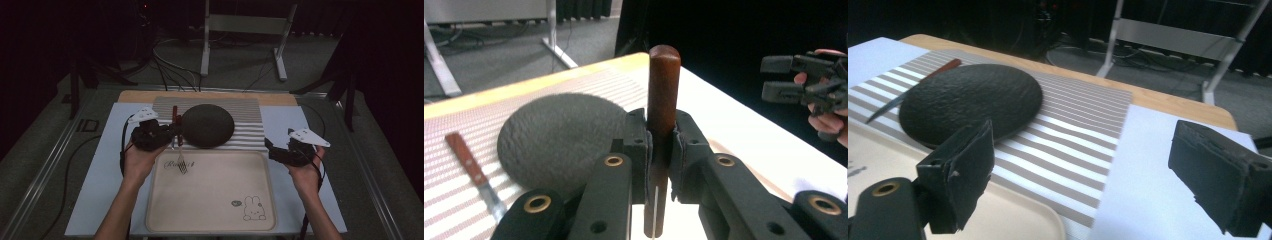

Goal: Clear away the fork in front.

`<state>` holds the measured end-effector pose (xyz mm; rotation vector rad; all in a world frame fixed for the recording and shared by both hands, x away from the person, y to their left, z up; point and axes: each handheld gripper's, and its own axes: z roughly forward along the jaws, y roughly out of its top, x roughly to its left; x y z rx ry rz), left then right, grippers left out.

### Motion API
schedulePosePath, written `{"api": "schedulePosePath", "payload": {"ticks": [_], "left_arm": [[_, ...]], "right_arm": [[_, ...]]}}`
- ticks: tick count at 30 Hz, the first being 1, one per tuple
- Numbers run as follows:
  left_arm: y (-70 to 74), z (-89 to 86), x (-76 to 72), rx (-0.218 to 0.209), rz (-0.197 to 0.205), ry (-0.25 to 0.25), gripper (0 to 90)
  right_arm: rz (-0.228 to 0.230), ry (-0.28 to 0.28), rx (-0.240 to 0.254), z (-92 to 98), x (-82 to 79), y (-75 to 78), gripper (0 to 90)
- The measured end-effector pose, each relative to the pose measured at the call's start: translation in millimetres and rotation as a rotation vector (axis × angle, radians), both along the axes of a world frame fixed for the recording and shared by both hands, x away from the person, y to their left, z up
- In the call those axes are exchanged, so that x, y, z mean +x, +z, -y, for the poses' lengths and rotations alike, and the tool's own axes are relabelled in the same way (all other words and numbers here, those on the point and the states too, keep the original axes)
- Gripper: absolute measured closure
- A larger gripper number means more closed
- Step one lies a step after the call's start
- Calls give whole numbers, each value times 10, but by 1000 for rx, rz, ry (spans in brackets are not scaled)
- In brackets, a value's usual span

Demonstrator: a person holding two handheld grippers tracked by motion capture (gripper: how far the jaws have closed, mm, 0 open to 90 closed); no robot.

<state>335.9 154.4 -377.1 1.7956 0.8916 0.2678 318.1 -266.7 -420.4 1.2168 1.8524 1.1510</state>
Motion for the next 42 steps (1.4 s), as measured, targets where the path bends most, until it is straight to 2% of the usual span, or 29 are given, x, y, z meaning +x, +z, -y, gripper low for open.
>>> {"api": "schedulePosePath", "payload": {"ticks": [8, 19, 20, 22, 27, 34, 37, 39, 42], "left_arm": [[-63, -150, -67, -6, -52, -9, 805], [-125, -259, -131, 8, -102, -29, 803], [-148, -277, -141, 17, -115, -36, 804], [-177, -295, -154, 27, -128, -39, 803], [-228, -354, -195, 35, -164, -55, 804], [-316, -423, -274, 41, -210, -66, 803], [-372, -439, -263, 35, -234, -67, 802], [-429, -458, -224, 9, -252, -59, 799], [-545, -449, -139, 3, -273, -54, 798]], "right_arm": [[4, -41, -8, 197, -94, -59, 114], [2, -62, -21, 346, -206, -165, 114], [12, -65, -12, 385, -231, -170, 114], [19, -70, -8, 406, -248, -186, 114], [4, -79, -15, 452, -259, -230, 114], [15, -84, -14, 454, -262, -210, 114], [12, -82, -16, 440, -257, -218, 114], [10, -79, -17, 428, -254, -225, 114], [7, -77, -21, 414, -250, -233, 114]]}}
